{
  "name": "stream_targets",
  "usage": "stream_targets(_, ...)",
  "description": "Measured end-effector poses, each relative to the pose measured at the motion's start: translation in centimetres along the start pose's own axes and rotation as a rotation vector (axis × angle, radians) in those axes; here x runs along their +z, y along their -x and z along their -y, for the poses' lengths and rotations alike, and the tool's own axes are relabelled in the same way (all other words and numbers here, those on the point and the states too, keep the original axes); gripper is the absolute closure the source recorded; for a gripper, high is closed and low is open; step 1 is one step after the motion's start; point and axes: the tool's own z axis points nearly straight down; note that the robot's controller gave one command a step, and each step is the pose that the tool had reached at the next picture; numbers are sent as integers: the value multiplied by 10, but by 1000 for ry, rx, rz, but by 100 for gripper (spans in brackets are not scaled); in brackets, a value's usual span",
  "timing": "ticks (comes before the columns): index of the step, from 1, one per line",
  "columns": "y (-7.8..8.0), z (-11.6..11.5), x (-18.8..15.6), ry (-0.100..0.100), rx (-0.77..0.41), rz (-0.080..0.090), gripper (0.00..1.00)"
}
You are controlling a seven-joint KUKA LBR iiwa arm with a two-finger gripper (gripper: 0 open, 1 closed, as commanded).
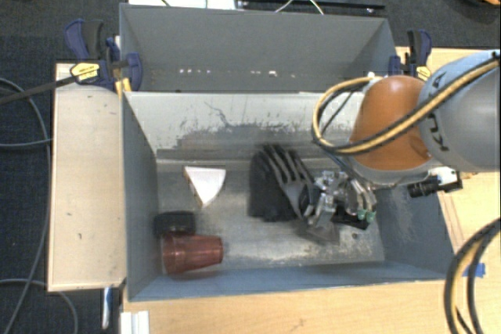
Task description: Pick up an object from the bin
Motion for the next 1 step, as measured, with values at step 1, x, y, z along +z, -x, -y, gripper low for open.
stream_targets(1,1,0,-23,0,-1,5,100)
